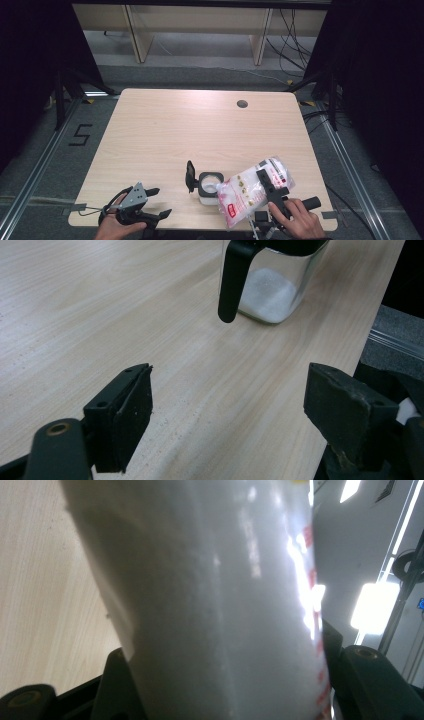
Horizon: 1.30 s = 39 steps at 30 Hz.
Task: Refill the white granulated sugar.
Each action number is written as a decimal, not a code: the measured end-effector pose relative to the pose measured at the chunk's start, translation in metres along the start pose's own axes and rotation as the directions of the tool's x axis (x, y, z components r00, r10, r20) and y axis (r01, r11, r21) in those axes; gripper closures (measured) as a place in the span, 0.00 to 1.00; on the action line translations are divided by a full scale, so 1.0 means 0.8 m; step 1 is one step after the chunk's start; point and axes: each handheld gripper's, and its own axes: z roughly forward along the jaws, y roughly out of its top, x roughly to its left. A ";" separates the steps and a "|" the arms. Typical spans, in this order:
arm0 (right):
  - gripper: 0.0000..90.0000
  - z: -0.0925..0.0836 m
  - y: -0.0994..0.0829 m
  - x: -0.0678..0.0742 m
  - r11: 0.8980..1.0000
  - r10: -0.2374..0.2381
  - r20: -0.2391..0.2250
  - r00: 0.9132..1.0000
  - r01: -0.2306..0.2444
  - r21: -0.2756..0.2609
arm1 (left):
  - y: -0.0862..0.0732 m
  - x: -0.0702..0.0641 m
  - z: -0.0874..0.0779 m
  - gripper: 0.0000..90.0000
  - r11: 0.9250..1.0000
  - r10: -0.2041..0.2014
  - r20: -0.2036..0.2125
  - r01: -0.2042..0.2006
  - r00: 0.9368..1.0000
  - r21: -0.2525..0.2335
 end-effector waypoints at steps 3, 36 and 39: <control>0.52 -0.002 -0.001 0.001 1.000 0.018 -0.004 1.000 -0.018 0.007 | 0.000 0.001 0.000 0.21 1.000 0.006 -0.001 -0.006 1.000 0.002; 0.52 -0.002 0.001 -0.004 1.000 -0.026 0.004 1.000 0.026 0.005 | 0.002 0.001 0.004 0.21 1.000 0.019 0.001 -0.019 1.000 -0.012; 0.52 -0.002 0.001 -0.004 1.000 -0.017 0.008 1.000 0.017 0.010 | 0.001 0.002 0.003 0.22 0.999 0.033 0.003 -0.033 0.999 -0.011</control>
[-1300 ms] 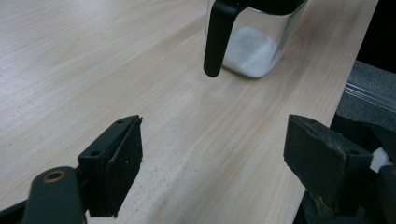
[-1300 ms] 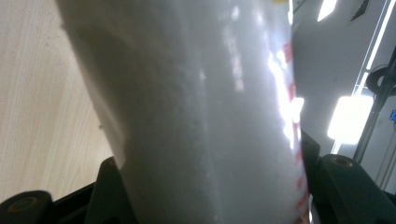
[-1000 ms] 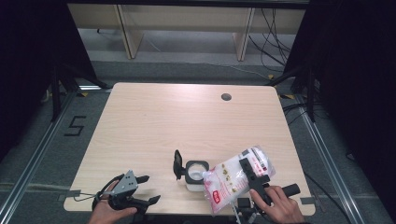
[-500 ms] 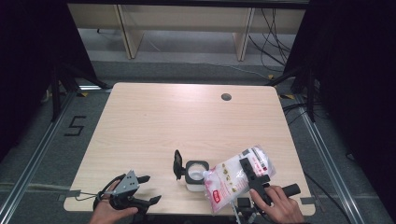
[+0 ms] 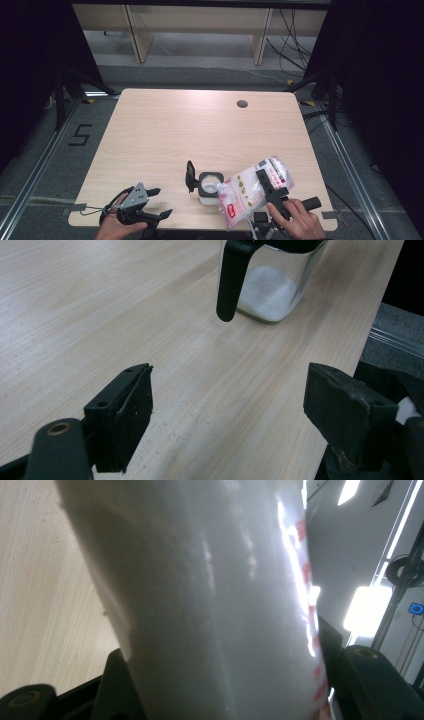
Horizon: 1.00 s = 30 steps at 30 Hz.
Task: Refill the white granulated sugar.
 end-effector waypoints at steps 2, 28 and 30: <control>0.52 -0.002 0.002 -0.002 1.000 -0.017 -0.023 1.000 0.017 0.015 | 0.000 -0.001 0.001 0.22 1.000 -0.028 0.003 0.028 1.000 -0.001; 0.53 0.001 -0.009 0.007 0.993 0.118 -0.028 0.993 -0.119 -0.016 | 0.000 -0.002 0.001 0.22 0.999 -0.034 -0.002 0.034 0.999 -0.008; 0.53 0.002 -0.009 0.007 0.992 0.127 -0.022 0.992 -0.127 -0.027 | -0.001 -0.003 0.002 0.22 0.999 -0.041 -0.007 0.040 0.999 -0.016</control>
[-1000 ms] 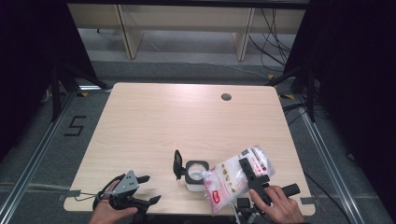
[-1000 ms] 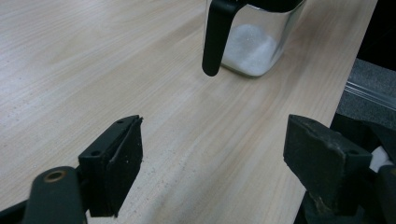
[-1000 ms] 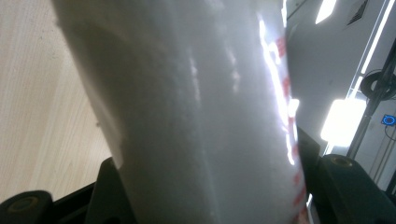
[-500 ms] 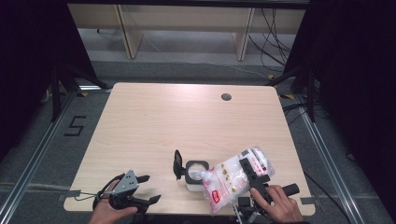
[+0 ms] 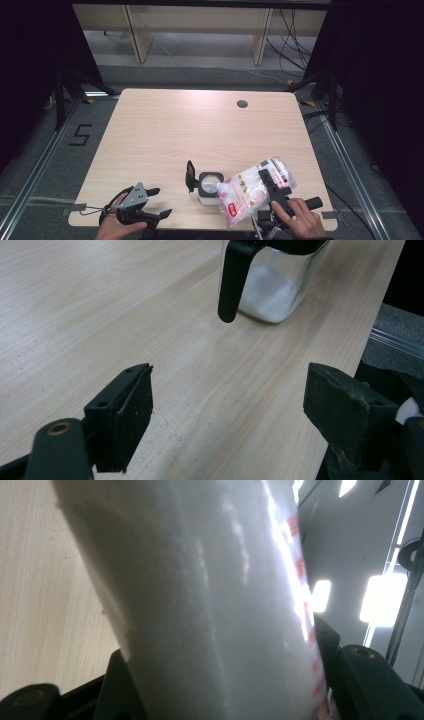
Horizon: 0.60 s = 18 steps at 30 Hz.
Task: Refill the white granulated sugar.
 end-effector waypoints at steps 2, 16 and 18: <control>0.53 -0.001 0.002 -0.001 1.000 -0.017 -0.016 1.000 0.017 0.020 | 0.000 0.001 -0.001 0.22 1.000 0.022 0.005 -0.022 1.000 0.013; 0.53 -0.002 0.004 -0.002 0.999 -0.047 0.008 0.999 0.047 0.007 | 0.001 0.005 -0.003 0.22 0.998 0.050 0.002 -0.050 0.999 0.034; 0.53 -0.002 0.004 -0.003 0.999 -0.048 0.000 0.999 0.048 0.013 | 0.000 0.002 -0.002 0.22 1.000 0.021 0.004 -0.021 1.000 0.016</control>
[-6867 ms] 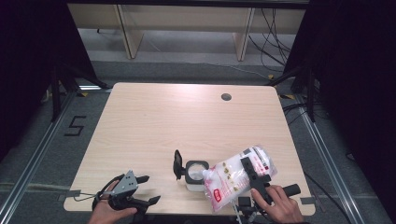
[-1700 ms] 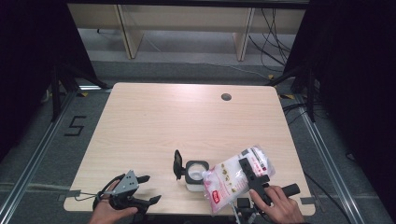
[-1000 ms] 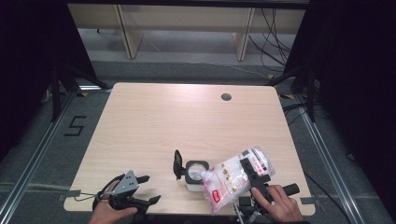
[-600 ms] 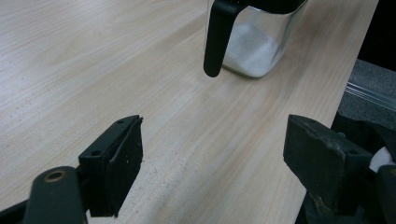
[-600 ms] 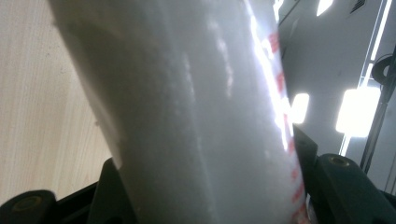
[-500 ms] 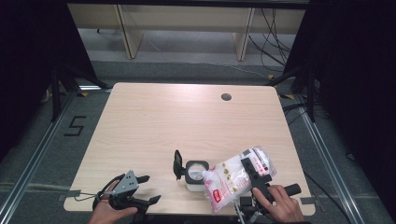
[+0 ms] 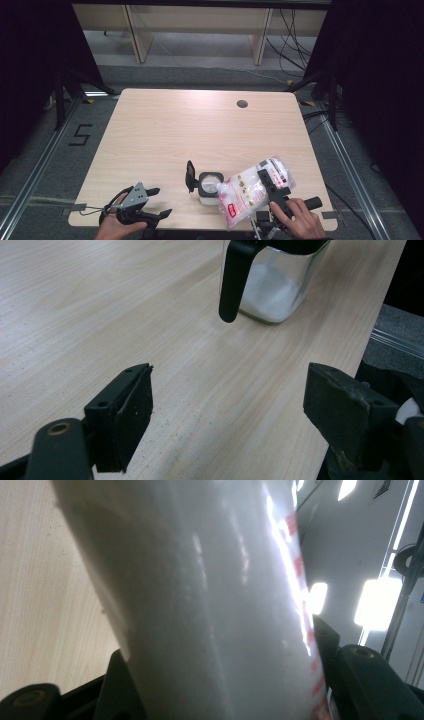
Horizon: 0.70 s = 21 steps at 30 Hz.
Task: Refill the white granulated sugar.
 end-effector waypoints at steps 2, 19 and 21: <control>0.53 -0.001 0.001 -0.001 1.000 -0.005 -0.005 1.000 0.005 0.007 | 0.000 0.002 -0.001 0.22 1.000 0.009 -0.003 -0.008 1.000 0.011; 0.54 -0.002 0.000 -0.001 1.000 0.019 0.022 1.000 -0.019 -0.005 | 0.000 0.000 -0.001 0.22 1.000 -0.018 -0.005 0.018 1.000 0.012; 0.53 -0.002 -0.001 -0.003 1.000 -0.003 0.014 1.000 0.003 0.000 | 0.000 0.001 -0.001 0.22 1.000 -0.005 -0.007 0.006 1.000 0.016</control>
